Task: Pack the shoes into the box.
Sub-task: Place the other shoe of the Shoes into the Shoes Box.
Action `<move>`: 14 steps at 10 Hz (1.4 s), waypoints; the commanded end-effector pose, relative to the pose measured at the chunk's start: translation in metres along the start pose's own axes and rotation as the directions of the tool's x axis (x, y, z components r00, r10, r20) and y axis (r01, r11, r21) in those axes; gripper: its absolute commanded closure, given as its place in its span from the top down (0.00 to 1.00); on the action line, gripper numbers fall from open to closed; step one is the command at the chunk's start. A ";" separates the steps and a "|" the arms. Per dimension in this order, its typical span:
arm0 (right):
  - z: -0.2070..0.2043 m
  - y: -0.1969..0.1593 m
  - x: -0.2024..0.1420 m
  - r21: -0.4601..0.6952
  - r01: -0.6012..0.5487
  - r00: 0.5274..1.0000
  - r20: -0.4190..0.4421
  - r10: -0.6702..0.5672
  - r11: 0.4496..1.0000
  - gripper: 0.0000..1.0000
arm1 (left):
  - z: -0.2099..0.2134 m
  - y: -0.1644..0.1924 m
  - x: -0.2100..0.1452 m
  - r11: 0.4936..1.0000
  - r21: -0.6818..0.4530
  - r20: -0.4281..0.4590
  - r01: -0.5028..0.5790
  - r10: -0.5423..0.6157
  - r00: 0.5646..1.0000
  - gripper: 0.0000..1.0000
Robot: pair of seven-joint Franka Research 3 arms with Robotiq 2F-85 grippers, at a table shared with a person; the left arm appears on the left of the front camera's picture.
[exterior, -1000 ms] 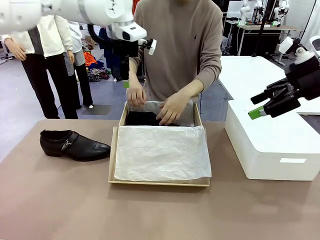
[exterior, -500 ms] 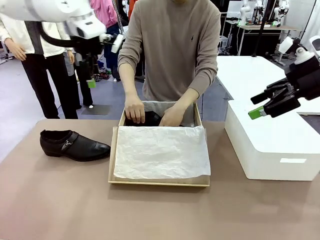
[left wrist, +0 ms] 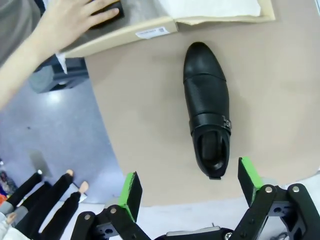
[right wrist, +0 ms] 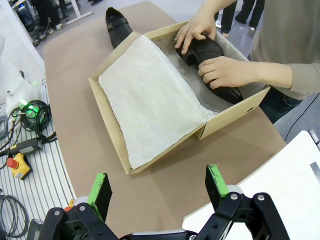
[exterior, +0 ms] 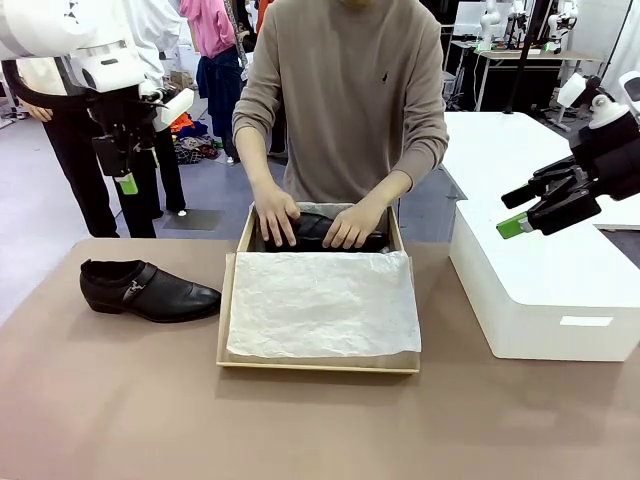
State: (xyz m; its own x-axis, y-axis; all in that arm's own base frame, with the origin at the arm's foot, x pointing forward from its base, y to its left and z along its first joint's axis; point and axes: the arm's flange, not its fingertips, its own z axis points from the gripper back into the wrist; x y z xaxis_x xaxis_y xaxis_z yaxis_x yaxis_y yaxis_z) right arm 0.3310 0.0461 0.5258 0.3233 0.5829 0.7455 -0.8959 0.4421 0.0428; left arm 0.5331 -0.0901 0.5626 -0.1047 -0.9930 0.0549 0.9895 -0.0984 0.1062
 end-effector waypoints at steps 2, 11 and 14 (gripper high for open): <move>-0.001 -0.003 0.000 0.016 -0.024 0.999 0.033 0.024 1.000 1.00 | 0.003 0.000 0.004 1.000 0.012 0.003 0.002 -0.002 1.000 1.00; -0.001 -0.003 0.000 0.016 -0.024 0.999 0.033 0.024 1.000 1.00 | 0.003 0.000 0.004 1.000 0.012 0.003 0.002 -0.002 1.000 1.00; -0.001 -0.003 0.000 0.016 -0.024 0.999 0.033 0.024 1.000 1.00 | 0.003 0.000 0.004 1.000 0.012 0.003 0.002 -0.002 1.000 1.00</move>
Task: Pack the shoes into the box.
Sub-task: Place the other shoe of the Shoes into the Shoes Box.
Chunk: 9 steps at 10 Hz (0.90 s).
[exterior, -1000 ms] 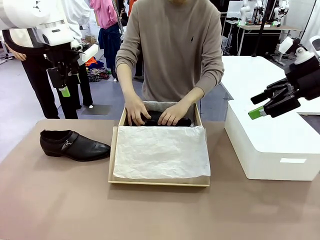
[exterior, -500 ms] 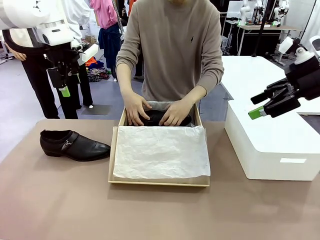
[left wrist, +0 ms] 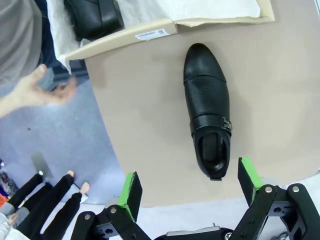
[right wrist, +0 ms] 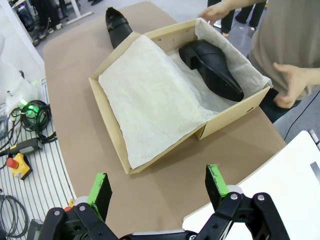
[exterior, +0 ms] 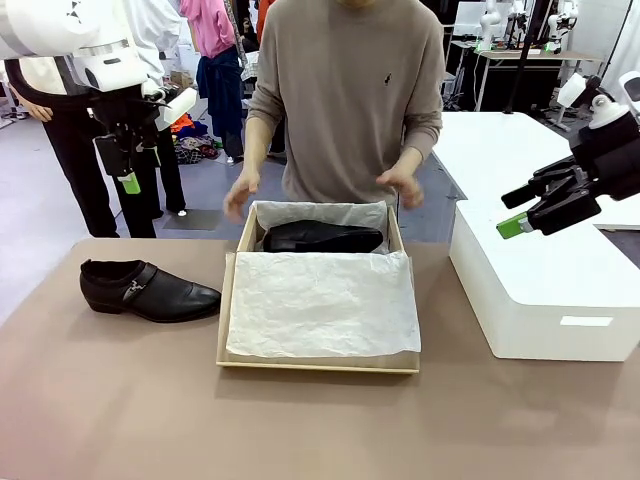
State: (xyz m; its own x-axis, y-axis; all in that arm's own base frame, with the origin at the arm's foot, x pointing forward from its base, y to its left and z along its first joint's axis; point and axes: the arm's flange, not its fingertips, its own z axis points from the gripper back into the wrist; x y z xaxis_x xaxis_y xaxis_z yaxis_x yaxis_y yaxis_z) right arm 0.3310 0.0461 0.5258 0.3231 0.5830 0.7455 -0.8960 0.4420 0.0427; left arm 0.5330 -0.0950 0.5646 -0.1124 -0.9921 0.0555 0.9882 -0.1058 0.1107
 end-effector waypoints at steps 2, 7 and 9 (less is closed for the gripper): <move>-0.001 -0.003 0.000 0.016 -0.024 0.999 0.033 0.023 1.000 1.00 | 0.000 0.000 0.000 1.000 0.000 0.000 0.000 0.000 1.000 1.00; -0.001 -0.003 0.000 0.016 -0.024 0.999 0.033 0.023 1.000 1.00 | -0.016 -0.046 -0.039 0.996 0.022 -0.042 -0.083 0.084 0.996 1.00; -0.001 -0.003 0.000 0.016 -0.024 0.999 0.033 0.023 1.000 1.00 | -0.028 -0.061 -0.061 0.986 0.017 -0.033 -0.165 0.166 0.986 1.00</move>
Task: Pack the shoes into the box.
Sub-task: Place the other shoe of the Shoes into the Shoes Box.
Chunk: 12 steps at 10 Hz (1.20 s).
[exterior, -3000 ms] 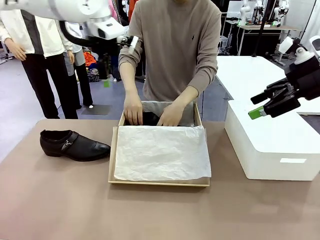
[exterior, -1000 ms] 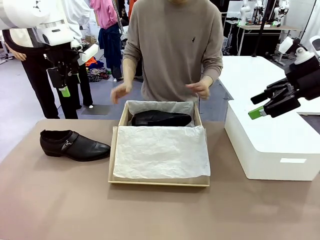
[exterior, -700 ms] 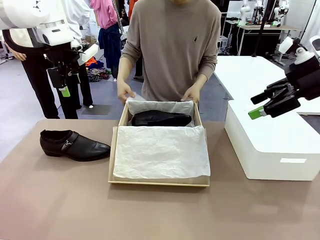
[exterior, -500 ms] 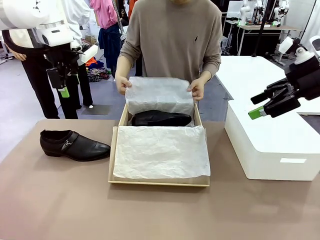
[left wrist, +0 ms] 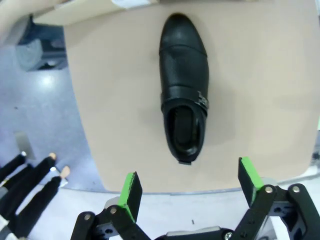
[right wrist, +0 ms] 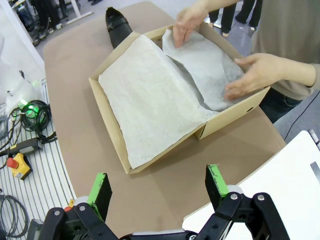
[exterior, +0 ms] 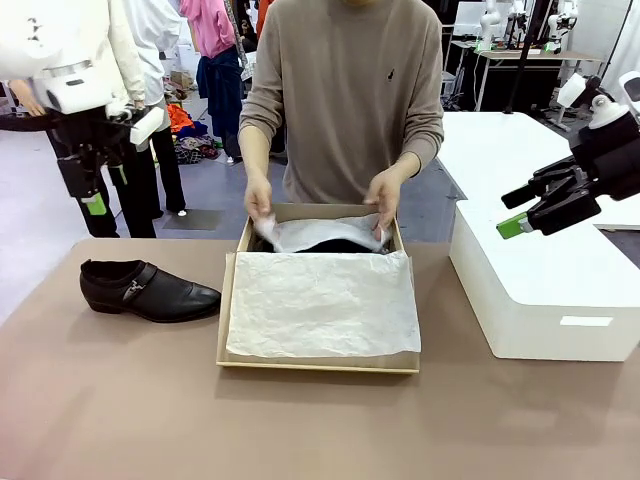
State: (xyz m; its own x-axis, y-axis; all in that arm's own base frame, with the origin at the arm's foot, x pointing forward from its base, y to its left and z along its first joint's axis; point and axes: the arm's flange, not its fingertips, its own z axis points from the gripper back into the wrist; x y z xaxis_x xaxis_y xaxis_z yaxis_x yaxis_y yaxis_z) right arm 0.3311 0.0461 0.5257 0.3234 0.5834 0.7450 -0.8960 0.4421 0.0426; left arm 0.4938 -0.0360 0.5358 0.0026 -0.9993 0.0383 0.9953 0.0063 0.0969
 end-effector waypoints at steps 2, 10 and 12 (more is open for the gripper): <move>-0.001 -0.003 0.000 0.016 -0.024 0.999 0.034 0.023 1.000 1.00 | -0.026 -0.021 -0.024 0.991 0.015 0.015 -0.129 0.129 0.992 1.00; -0.001 -0.003 0.000 0.016 -0.024 0.999 0.034 0.023 1.000 1.00 | -0.053 -0.016 -0.033 0.987 -0.039 0.006 -0.157 0.158 0.987 1.00; -0.001 -0.003 0.000 0.016 -0.024 0.999 0.034 0.023 1.000 1.00 | -0.053 -0.016 -0.033 0.987 -0.039 0.006 -0.157 0.158 0.987 1.00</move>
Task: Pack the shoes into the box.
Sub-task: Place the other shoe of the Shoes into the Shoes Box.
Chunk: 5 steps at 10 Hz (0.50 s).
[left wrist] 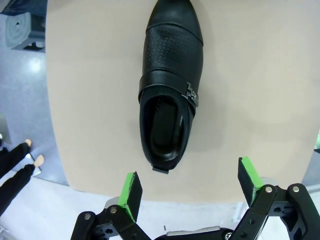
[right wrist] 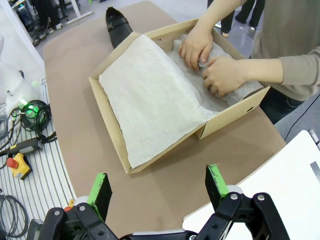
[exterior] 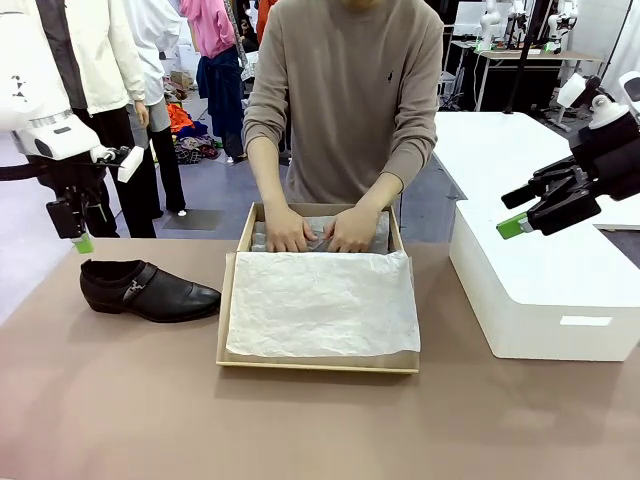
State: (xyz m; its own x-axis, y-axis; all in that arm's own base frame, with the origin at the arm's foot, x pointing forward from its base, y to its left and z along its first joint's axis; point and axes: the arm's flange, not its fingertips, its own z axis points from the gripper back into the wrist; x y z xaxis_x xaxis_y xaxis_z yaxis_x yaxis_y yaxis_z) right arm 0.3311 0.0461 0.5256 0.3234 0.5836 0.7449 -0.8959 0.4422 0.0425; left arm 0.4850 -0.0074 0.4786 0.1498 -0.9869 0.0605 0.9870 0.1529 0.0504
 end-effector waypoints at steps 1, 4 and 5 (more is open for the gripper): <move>-0.001 -0.003 0.000 0.016 -0.024 0.999 0.034 0.023 1.000 1.00 | 0.002 -0.002 -0.003 1.000 0.001 -0.002 -0.009 0.009 1.000 1.00; -0.001 -0.003 0.000 0.016 -0.024 0.999 0.034 0.023 1.000 1.00 | -0.008 0.020 0.000 1.000 0.006 -0.014 0.002 -0.002 1.000 1.00; -0.001 -0.003 0.000 0.016 -0.024 0.999 0.034 0.023 1.000 1.00 | -0.014 0.030 0.000 1.000 0.003 -0.025 0.010 -0.010 1.000 1.00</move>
State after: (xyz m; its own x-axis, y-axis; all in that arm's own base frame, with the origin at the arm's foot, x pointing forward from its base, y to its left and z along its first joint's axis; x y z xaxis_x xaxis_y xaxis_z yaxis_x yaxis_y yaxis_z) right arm 0.3311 0.0460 0.5257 0.3232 0.5836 0.7449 -0.8959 0.4421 0.0424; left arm 0.5006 -0.0072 0.4690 0.1487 -0.9876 0.0507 0.9874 0.1511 0.0465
